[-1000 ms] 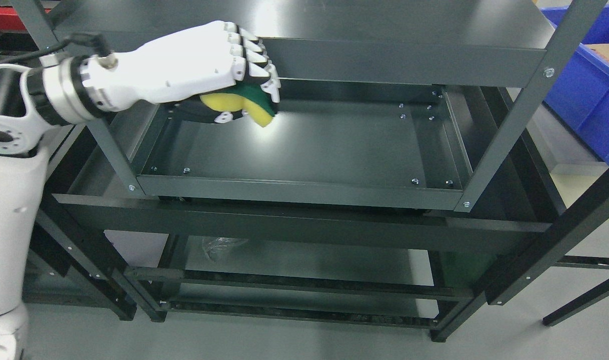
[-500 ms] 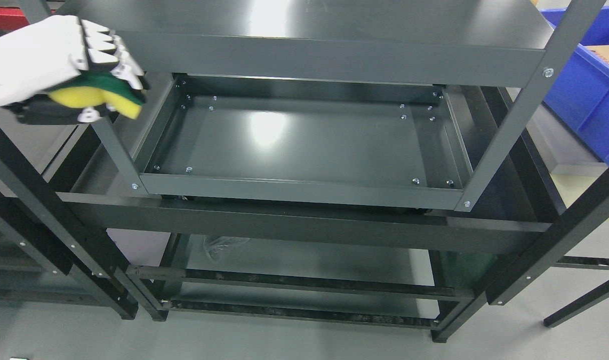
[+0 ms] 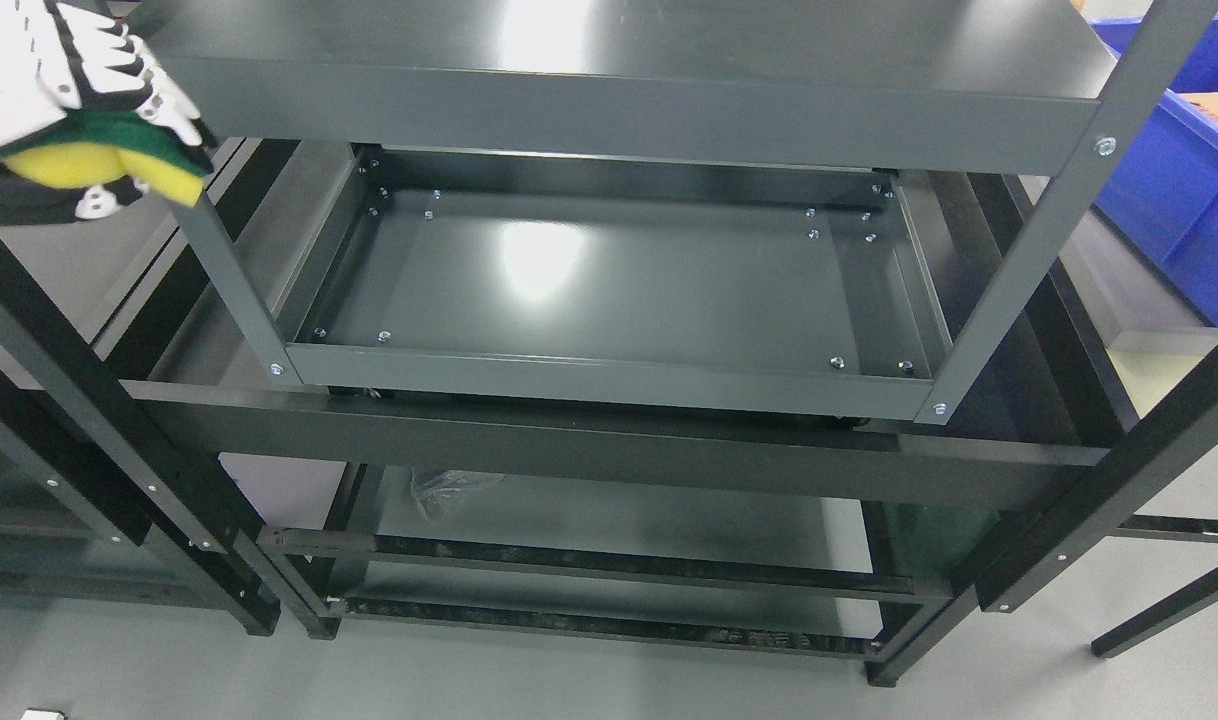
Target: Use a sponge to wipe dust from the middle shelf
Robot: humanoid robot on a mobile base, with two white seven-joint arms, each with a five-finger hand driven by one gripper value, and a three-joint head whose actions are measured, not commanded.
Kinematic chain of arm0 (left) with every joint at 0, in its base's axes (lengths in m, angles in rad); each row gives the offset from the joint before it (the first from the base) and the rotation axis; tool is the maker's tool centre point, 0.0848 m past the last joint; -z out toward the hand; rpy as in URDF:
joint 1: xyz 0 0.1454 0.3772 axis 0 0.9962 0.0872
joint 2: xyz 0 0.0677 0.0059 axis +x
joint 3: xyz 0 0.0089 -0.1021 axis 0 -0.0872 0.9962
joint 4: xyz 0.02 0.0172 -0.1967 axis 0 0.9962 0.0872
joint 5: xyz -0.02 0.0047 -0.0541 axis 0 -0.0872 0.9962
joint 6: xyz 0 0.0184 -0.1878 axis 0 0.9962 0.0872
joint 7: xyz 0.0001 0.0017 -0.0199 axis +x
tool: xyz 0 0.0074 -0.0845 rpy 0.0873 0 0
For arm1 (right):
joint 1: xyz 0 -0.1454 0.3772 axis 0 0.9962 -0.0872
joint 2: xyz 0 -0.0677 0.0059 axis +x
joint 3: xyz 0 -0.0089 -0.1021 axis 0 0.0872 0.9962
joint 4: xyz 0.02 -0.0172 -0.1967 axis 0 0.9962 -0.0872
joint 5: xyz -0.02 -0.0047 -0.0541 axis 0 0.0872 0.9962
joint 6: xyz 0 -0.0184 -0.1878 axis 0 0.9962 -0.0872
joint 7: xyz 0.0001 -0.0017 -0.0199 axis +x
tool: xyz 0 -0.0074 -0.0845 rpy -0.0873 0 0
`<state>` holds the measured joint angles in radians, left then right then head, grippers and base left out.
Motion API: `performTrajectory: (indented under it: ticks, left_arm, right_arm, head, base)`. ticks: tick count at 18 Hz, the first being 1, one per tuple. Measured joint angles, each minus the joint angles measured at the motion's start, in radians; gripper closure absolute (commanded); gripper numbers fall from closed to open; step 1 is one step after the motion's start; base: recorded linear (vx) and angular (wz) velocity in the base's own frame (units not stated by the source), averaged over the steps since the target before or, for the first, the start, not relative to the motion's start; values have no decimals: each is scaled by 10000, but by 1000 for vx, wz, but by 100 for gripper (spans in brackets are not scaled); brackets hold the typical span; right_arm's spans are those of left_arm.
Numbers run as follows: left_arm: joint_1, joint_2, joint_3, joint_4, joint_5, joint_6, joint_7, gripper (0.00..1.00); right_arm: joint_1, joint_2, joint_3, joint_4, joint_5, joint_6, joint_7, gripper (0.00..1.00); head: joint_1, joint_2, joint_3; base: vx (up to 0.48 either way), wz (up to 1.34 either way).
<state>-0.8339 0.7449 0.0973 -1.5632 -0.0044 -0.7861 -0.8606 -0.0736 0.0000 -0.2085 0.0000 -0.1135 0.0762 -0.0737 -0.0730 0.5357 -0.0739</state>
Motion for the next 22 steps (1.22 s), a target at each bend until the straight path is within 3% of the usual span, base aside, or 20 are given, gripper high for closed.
performTrajectory:
  ticks: [5,11,14,18,22]
  left_arm:
    - [-1241,-1668,-1083,27,-1163,-1,19,97]
    - [-2322,-4210,-2655,342,-3069,-1,345,97]
    - [-2906,-4975,-3517,574,-3572,-23,1377,97]
    - [-3724,-5812,-4950,933,-3959,768,2949,97]
    - [-4079,-6342,-6143,1210,-4097,1083,3463,97]
  right_arm:
    - [-1,0,0,0,0,0,0,0]
    - [0,0,0,0,0,0,-3,0]
    - [-1,0,-1,0,0,0,-3,0]
    - [-1,0,-1,0,0,0,-3,0]
    - [-1,0,-1,0,0,0,-3,0]
  head:
    - [0,0,0]
    - [0,0,0]
    - [0,0,0]
    - [0,0,0]
    - [0,0,0]
  base:
    - [0,0]
    - [0,0]
    - [0,0]
    - [0,0]
    - [0,0]
